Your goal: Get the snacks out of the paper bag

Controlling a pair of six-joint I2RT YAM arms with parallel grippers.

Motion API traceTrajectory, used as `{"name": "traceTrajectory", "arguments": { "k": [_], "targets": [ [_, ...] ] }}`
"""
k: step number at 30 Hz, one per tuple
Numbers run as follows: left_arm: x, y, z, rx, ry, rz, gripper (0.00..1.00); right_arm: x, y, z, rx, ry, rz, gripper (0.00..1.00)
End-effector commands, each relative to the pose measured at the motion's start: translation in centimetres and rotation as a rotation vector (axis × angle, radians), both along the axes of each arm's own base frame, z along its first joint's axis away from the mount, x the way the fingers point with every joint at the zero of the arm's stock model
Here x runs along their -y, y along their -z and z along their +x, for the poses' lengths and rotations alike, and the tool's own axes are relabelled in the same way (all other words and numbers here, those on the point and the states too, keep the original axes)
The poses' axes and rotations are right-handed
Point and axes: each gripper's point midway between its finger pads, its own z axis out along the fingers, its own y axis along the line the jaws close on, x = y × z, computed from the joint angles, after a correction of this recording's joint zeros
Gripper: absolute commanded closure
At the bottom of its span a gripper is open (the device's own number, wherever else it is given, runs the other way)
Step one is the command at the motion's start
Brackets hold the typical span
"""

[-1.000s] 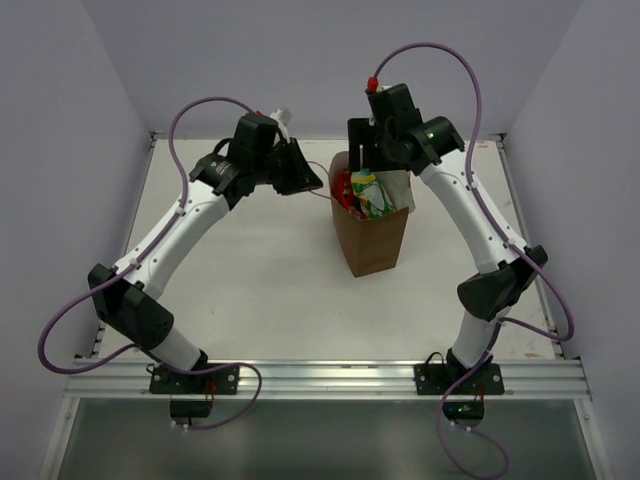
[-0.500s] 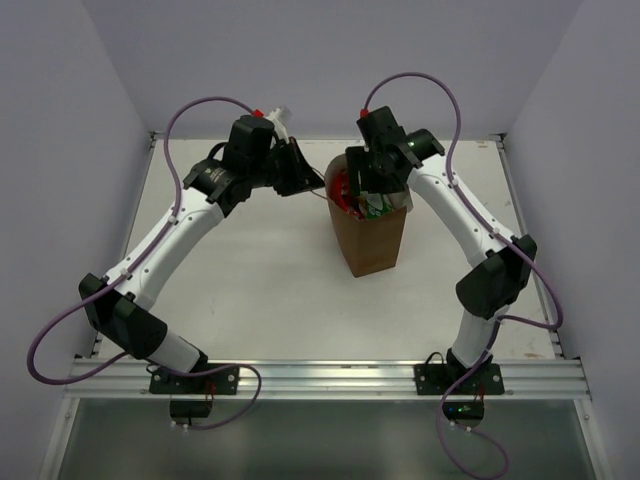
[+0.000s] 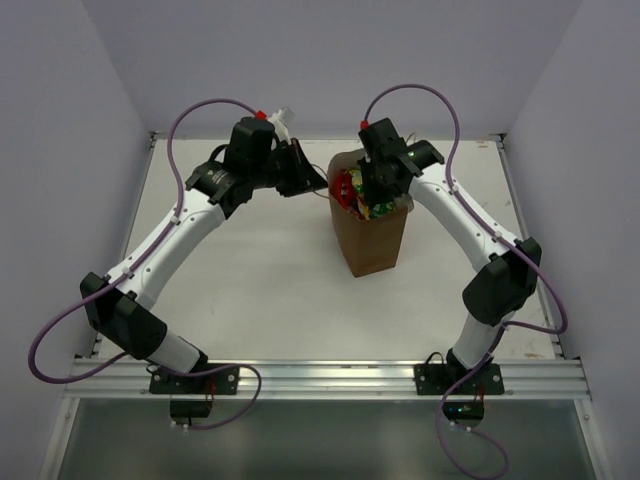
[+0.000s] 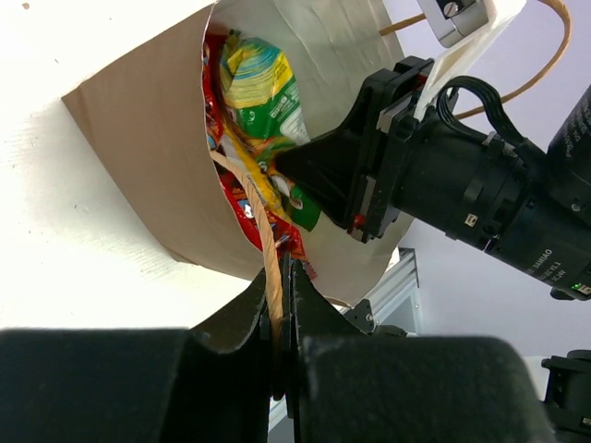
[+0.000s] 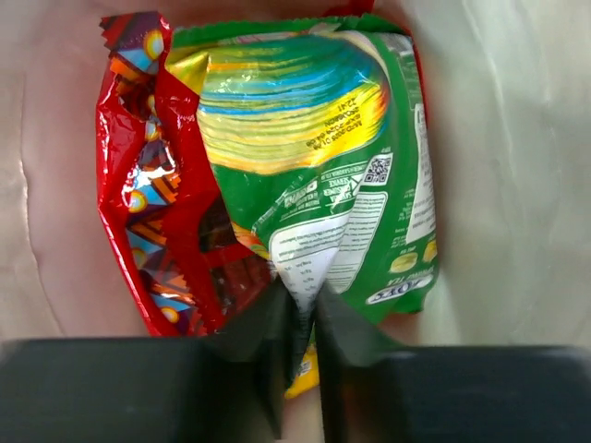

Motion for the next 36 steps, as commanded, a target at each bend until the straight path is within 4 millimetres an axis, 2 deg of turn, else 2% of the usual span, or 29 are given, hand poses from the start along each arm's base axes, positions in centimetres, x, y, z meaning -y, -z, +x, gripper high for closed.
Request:
{"name": "traceTrajectory", "arguments": {
  "k": [1,2,5,8,17,20,25,28,33,35,36],
  "targets": [
    [0.8,-2.9,0.2,0.077,0.022,-0.053,0.92,-0.4,-1.1,1.2,0.065,-0.030,0.012,0.95],
    [0.8,-3.0,0.3,0.080,0.017,-0.053,0.92,-0.2,-1.2,1.4,0.074,-0.027,0.005,1.00],
    [0.8,-3.1,0.3,0.083,0.013,-0.051,0.92,-0.5,-3.5,1.8,0.139,-0.028,0.041,1.00],
    [0.6,-2.6,0.0,0.074,0.017,-0.037,0.92,-1.1,-7.2,1.9,0.199,-0.029,0.103,1.00],
    [-1.2,-3.5,-0.9,0.104,-0.018,0.013,0.93,-1.3,-17.7,0.9,0.421,-0.019,0.274,1.00],
    [-2.2,-3.5,-0.9,0.102,-0.037,0.027,0.94,-0.2,-21.3,0.2,0.503,0.015,0.305,1.00],
    [-5.4,-4.6,-0.8,0.121,-0.102,0.034,0.94,2.6,-27.8,-1.2,0.695,0.067,0.332,1.00],
    [-7.0,-5.0,-0.8,0.124,-0.119,0.044,0.94,4.2,-30.5,-2.3,0.770,0.096,0.336,1.00],
    [-8.9,-6.4,-0.9,0.153,-0.144,0.047,0.94,6.9,-32.8,-4.5,0.847,0.160,0.332,1.00],
    [-9.4,-6.7,-1.0,0.155,-0.150,0.055,0.93,8.4,-32.7,-4.8,0.863,0.210,0.293,1.00],
    [-9.5,-6.6,-1.1,0.153,-0.148,0.063,0.93,9.0,-32.1,-4.7,0.855,0.231,0.269,1.00]
  ]
}}
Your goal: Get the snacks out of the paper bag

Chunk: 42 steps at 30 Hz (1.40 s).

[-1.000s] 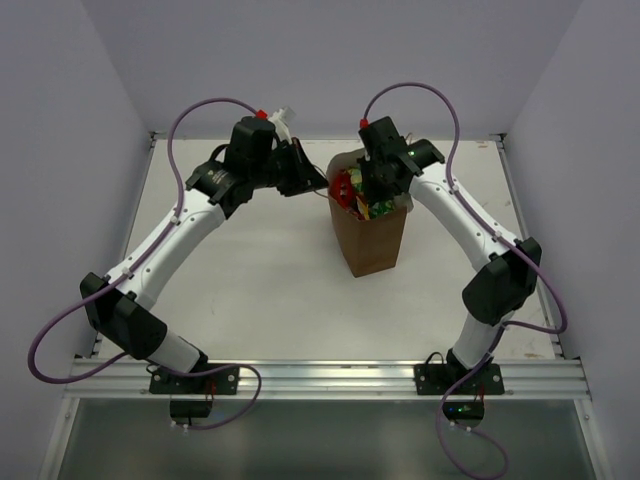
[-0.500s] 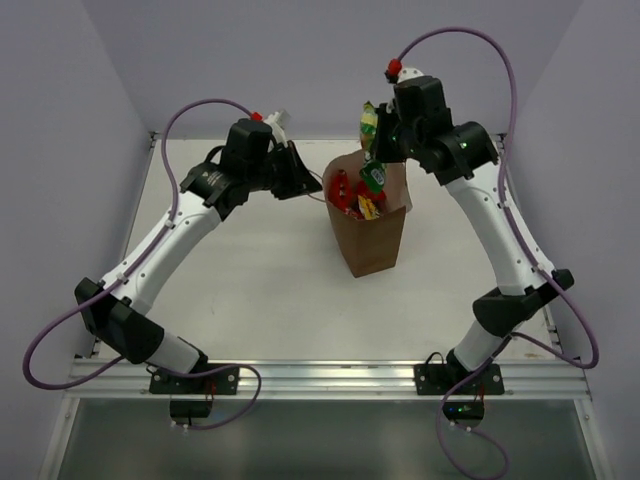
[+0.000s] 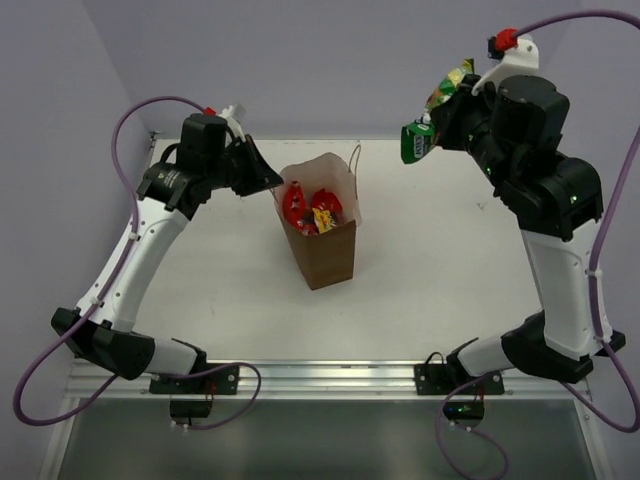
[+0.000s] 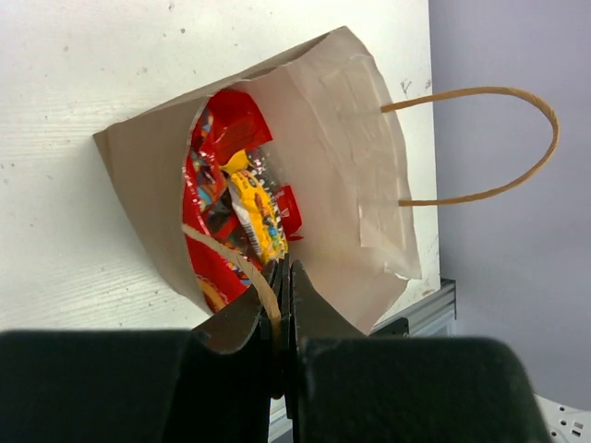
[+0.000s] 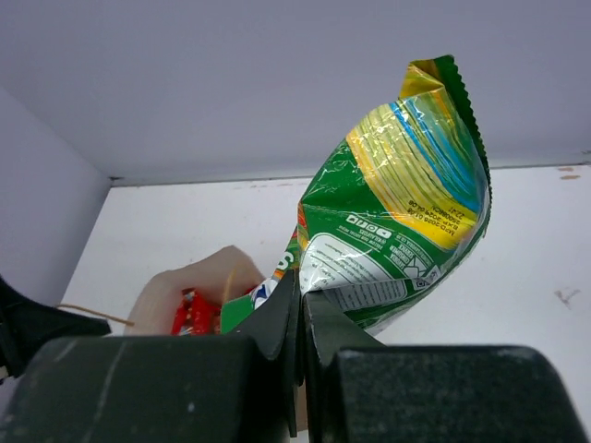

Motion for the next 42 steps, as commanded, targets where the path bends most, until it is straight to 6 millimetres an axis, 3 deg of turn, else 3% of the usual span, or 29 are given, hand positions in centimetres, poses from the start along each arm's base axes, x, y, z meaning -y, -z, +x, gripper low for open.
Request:
{"name": "traceTrajectory", "arguments": {
  "k": [1,2,3,5,6,8,9,12,17,21,29,33,36,38,39,40,42],
  "targets": [
    [-0.7,-5.0,-0.7,0.147,0.020,-0.027,0.93,3.1,-0.9,0.1,0.058,0.133,-0.030,1.00],
    [-0.7,-4.9,-0.7,0.144,0.023,-0.027,0.93,4.2,-0.3,0.3,0.044,0.192,-0.054,1.00],
    [-0.6,-5.0,-0.8,0.145,0.030,-0.030,0.92,5.0,2.0,0.9,-0.017,0.235,-0.098,1.00],
    [-0.6,-5.0,-0.9,0.144,0.029,-0.031,0.92,5.9,4.9,1.5,-0.095,0.280,-0.109,1.00],
    [-0.6,-5.0,-0.9,0.147,0.030,-0.031,0.92,6.6,8.2,2.2,-0.180,0.303,-0.142,1.00],
    [-0.8,-5.2,-0.9,0.153,0.026,-0.031,0.91,7.2,11.6,2.7,-0.260,0.331,-0.140,1.00],
    [-0.8,-5.2,-0.9,0.152,0.027,-0.030,0.91,7.6,14.8,3.2,-0.337,0.337,-0.162,1.00],
    [-0.8,-5.1,-0.9,0.150,0.028,-0.031,0.91,8.1,20.9,4.5,-0.481,0.371,-0.185,1.00],
    [-0.8,-5.3,-1.3,0.155,0.029,-0.042,0.90,8.6,29.1,6.8,-0.679,0.400,-0.224,1.00],
    [-0.8,-5.3,-1.5,0.152,0.036,-0.046,0.90,9.6,33.7,8.1,-0.801,0.425,-0.249,1.00],
    [-1.0,-4.8,-2.0,0.140,0.040,-0.031,0.89,11.0,37.5,10.2,-0.900,0.448,-0.375,1.00],
    [-0.9,-4.8,-2.0,0.139,0.047,-0.037,0.89,10.2,38.4,11.0,-0.935,0.428,-0.360,0.98],
    [-0.8,-5.0,-2.1,0.146,0.053,-0.042,0.89,9.6,38.6,11.2,-0.933,0.396,-0.340,0.88],
    [-0.7,-4.9,-2.1,0.144,0.061,-0.047,0.90,9.4,38.4,11.0,-0.935,0.379,-0.332,0.72],
    [-0.6,-4.9,-2.1,0.146,0.064,-0.051,0.90,9.3,37.7,10.9,-0.920,0.375,-0.325,0.67],
    [-0.3,-4.8,-2.1,0.149,0.078,-0.061,0.90,9.3,37.2,10.8,-0.908,0.371,-0.320,0.54],
    [-0.1,-4.7,-2.1,0.146,0.086,-0.072,0.90,9.3,35.2,10.4,-0.869,0.365,-0.307,0.47]
  ]
}}
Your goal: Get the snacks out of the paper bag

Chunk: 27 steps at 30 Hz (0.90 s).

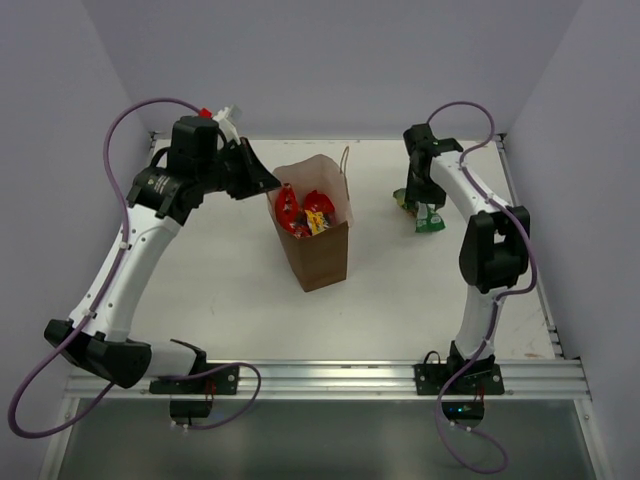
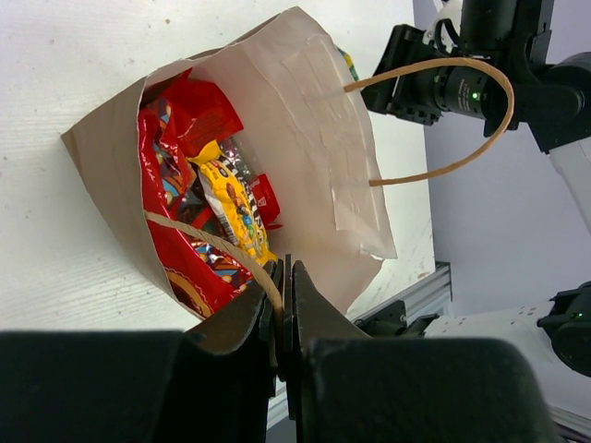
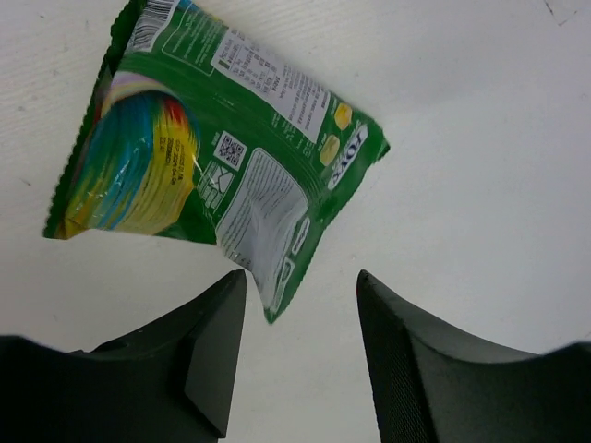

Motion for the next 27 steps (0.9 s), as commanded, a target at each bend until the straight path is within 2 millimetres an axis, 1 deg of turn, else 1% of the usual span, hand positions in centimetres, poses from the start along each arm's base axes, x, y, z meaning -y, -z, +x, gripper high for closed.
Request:
{"name": "traceTrajectory", "arguments": {
  "k": [1,2,3,4,5,6,7,8,9,11,12,14,15,16,17,18,19,20,21,22,25,26,27],
  "targets": [
    [0.5,-3.4,-0.4,0.130,0.052,-0.067,0.91,-0.3,-5.8,0.1,0.136,-0.019,0.035,0.45],
    [0.5,-3.4,-0.4,0.130,0.052,-0.067,0.91,-0.5,-6.6,-0.2,0.148,-0.025,0.048,0.44],
    [0.5,-3.3,-0.4,0.128,0.050,-0.064,0.91,-1.0,-8.6,-0.7,0.179,-0.041,0.059,0.44],
    [0.4,-3.4,-0.5,0.131,0.046,-0.062,0.91,-1.5,-9.7,-1.1,0.200,-0.053,0.063,0.34],
    [0.3,-3.4,-0.5,0.134,0.044,-0.060,0.91,-2.1,-11.0,-1.4,0.227,-0.073,0.067,0.33],
    [0.2,-3.4,-0.5,0.134,0.040,-0.058,0.91,-3.5,-12.8,-1.8,0.267,-0.110,0.078,0.32],
    [0.2,-3.2,-0.5,0.132,0.038,-0.054,0.91,-4.1,-15.2,-2.6,0.322,-0.128,0.091,0.18],
    [0.1,-3.2,-0.6,0.133,0.038,-0.052,0.91,-4.9,-16.7,-3.0,0.359,-0.140,0.104,0.18],
    [0.1,-2.9,-0.5,0.127,0.035,-0.049,0.91,-6.7,-20.0,-3.9,0.431,-0.186,0.141,0.17],
    [0.0,-2.9,-0.6,0.128,0.032,-0.049,0.91,-8.8,-23.4,-5.0,0.507,-0.245,0.188,0.17],
    [0.0,-2.9,-0.6,0.127,0.028,-0.048,0.91,-11.0,-26.6,-6.2,0.573,-0.308,0.248,0.17],
    [-0.1,-2.8,-0.7,0.127,0.024,-0.046,0.91,-13.4,-29.5,-7.4,0.633,-0.386,0.312,0.20],
    [-0.2,-2.6,-0.8,0.124,0.021,-0.044,0.91,-16.2,-31.9,-9.0,0.671,-0.486,0.405,0.22],
    [-0.2,-2.7,-0.9,0.127,0.022,-0.046,0.92,-17.9,-32.4,-9.6,0.671,-0.540,0.448,0.24],
    [-0.3,-2.7,-0.9,0.126,0.019,-0.046,0.92,-20.0,-33.0,-10.9,0.668,-0.600,0.494,0.25],
    [-0.3,-2.5,-0.9,0.125,0.016,-0.044,0.92,-21.1,-34.5,-11.7,0.698,-0.634,0.531,0.26],
    [-0.4,-2.5,-1.0,0.126,0.015,-0.045,0.92,-22.1,-34.9,-12.2,0.703,-0.656,0.545,0.27],
    [-0.4,-2.5,-1.0,0.126,0.014,-0.044,0.92,-23.8,-34.8,-13.1,0.697,-0.692,0.551,0.27],
    [-0.5,-2.4,-1.1,0.124,0.013,-0.043,0.92,-24.8,-35.3,-13.2,0.717,-0.713,0.574,0.28],
    [-0.4,-2.5,-1.1,0.124,0.013,-0.045,0.92,-25.7,-35.4,-13.5,0.714,-0.737,0.595,0.28],
    [-0.5,-2.4,-1.2,0.123,0.013,-0.046,0.93,-28.8,-34.7,-13.9,0.673,-0.795,0.671,0.30],
    [-0.5,-2.3,-1.3,0.119,0.012,-0.046,0.93,-29.4,-34.5,-13.8,0.664,-0.801,0.685,0.30],
    [-0.5,-2.4,-1.3,0.123,0.012,-0.048,0.94,-30.6,-33.2,-13.1,0.634,-0.804,0.686,0.32]
  ]
}}
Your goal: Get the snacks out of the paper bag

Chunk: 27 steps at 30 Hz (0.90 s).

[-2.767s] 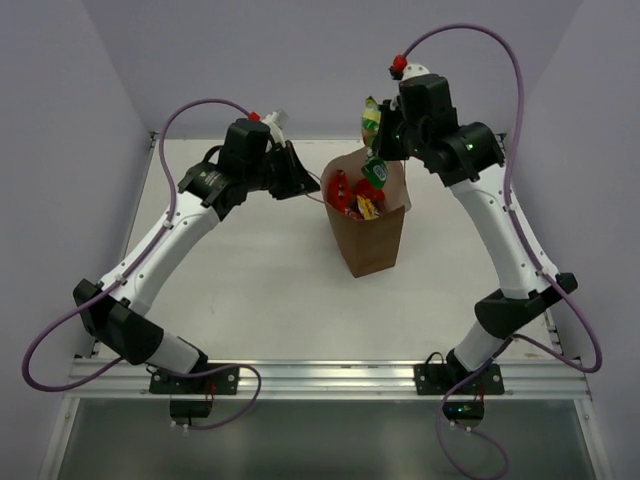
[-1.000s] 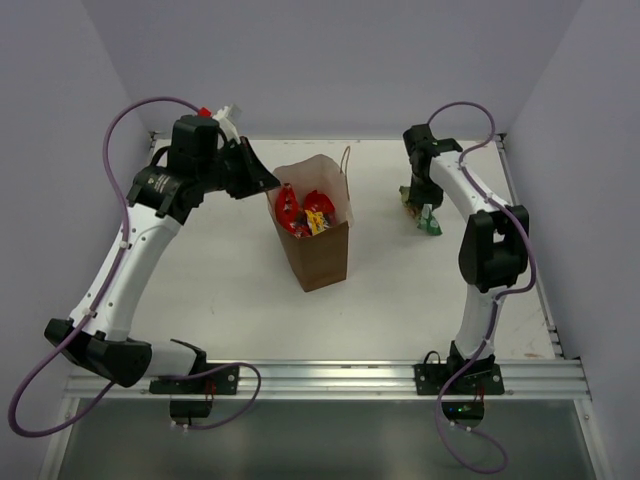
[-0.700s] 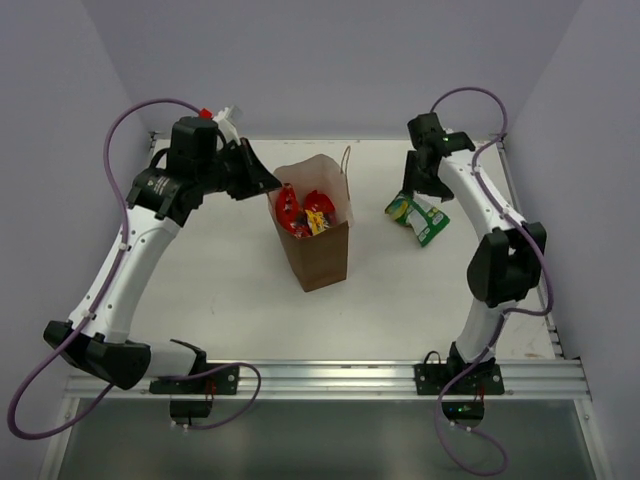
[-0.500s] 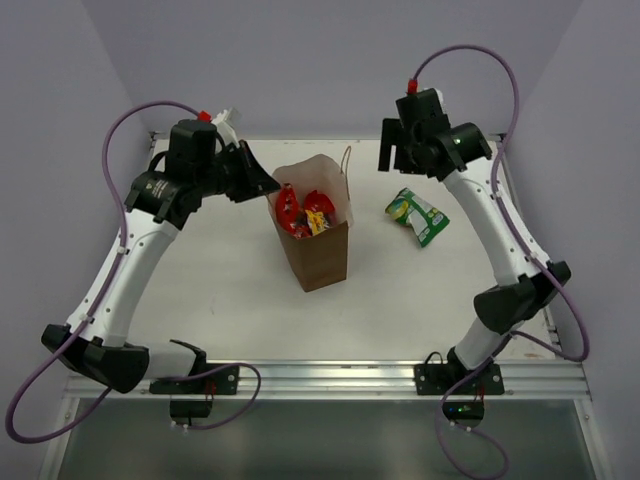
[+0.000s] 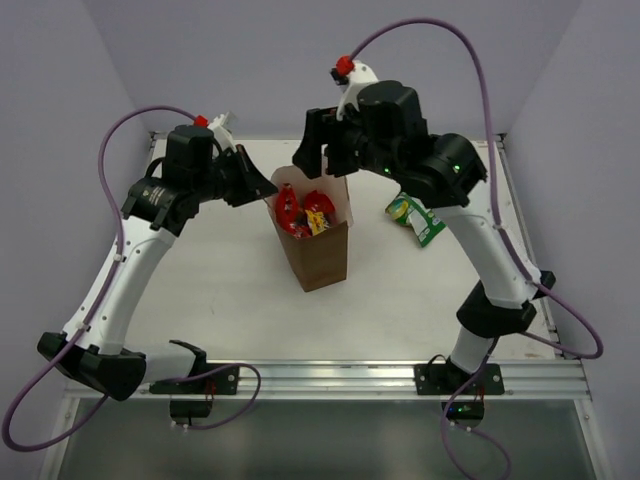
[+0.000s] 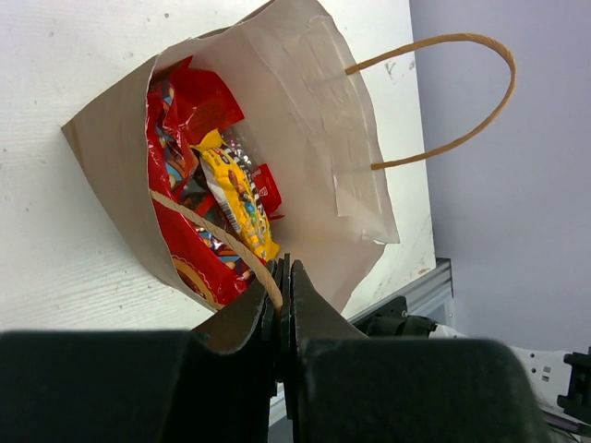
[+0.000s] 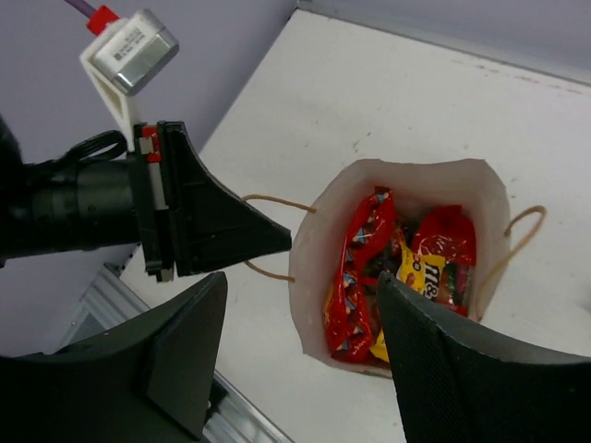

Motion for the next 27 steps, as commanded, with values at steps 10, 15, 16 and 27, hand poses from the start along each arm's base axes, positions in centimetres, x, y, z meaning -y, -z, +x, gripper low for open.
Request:
{"name": "traceTrajectory", "arguments": {
  "k": [10,15,16,27],
  "targets": [
    [-0.2,-2.8,-0.4,0.108,0.008,-0.037,0.96,-8.0,9.9,3.9,-0.212,-0.069,-0.076,0.34],
    [-0.4,-2.9,-0.7,0.115,0.006,-0.037,0.98,-6.5,15.1,5.5,-0.273,0.046,-0.229,0.36],
    [-0.4,-3.0,-0.7,0.116,0.006,-0.035,0.98,-6.3,15.6,5.6,-0.281,0.059,-0.243,0.37],
    [-0.9,-2.5,-1.0,0.114,-0.009,-0.022,1.00,-5.2,19.1,6.6,-0.322,0.102,-0.314,0.38]
  ]
}}
